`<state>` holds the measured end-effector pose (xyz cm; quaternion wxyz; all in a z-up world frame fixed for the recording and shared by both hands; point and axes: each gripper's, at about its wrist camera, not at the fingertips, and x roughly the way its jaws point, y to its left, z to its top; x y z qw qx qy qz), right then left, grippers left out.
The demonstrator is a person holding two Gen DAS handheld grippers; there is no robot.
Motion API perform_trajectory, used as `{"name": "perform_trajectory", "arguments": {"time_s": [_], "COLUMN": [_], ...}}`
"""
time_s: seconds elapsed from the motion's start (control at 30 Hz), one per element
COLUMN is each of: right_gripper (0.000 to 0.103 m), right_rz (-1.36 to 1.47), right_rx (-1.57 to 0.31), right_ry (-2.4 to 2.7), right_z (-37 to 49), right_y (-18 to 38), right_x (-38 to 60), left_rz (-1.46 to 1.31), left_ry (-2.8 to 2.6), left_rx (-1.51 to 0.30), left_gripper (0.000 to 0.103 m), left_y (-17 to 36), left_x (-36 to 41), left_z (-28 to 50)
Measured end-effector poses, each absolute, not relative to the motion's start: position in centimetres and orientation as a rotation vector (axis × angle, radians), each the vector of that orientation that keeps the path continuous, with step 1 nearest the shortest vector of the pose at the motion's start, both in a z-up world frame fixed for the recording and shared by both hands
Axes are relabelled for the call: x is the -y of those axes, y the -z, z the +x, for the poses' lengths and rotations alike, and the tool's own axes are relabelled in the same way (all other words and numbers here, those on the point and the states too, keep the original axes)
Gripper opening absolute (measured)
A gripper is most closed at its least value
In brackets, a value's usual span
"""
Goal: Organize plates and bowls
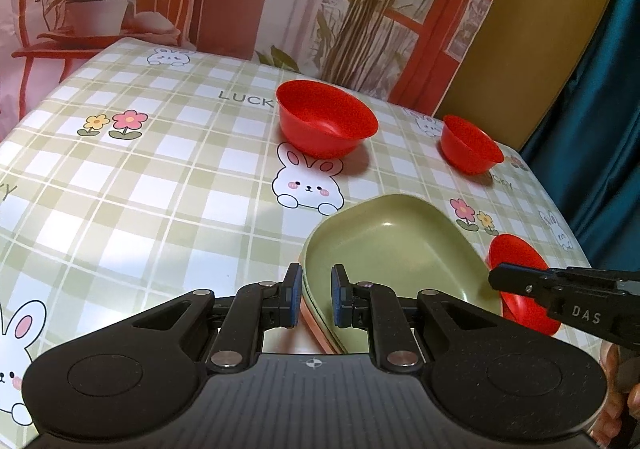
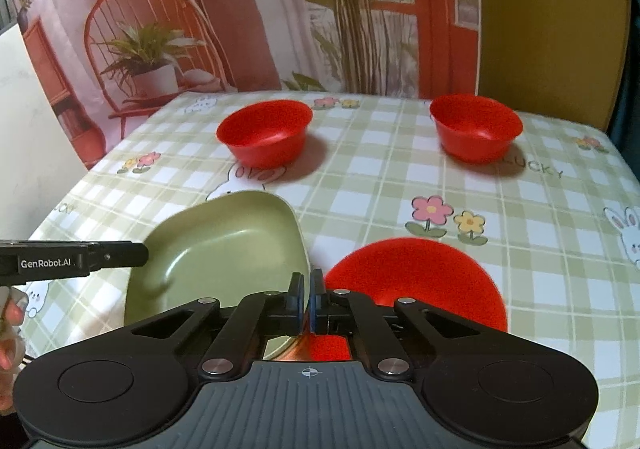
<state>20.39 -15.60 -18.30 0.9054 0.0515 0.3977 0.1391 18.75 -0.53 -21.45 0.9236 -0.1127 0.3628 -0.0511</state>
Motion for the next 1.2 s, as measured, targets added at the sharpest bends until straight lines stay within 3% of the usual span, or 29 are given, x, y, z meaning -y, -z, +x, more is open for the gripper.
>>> {"name": "perform_trajectory", "arguments": {"time_s": [0.33, 0.9, 1.07, 1.2], "right_gripper": [0.01, 0.027, 0.028, 0.028], "right_rz": [0.17, 0.202, 0.172, 0.136], "right_rx": [-0.744, -0.531, -0.532, -0.569], "right_ry": [-0.253, -0.255, -0.295, -0.339], "right_z": [20.4, 23.5, 25.5, 27.9], "right_y": [16.4, 9.1, 9.3, 10.4], "right_x": [17.6, 20.5, 18.9, 17.0], "left_rz": [-0.265, -0.233, -0.178, -0.151], "left_ry": [0.103, 0.172, 0.141, 0.123], "left_rx": [-0.714, -0.414, -0.429, -0.486], "left_gripper": [0.016, 0.017, 0.025, 0.026], "left_y": [20.3, 7.0, 7.0, 8.7], "left_x": [-0.6, -1.8, -2.2, -3.1], "left_z": [18.7, 19.1, 21.4, 24.0]}}
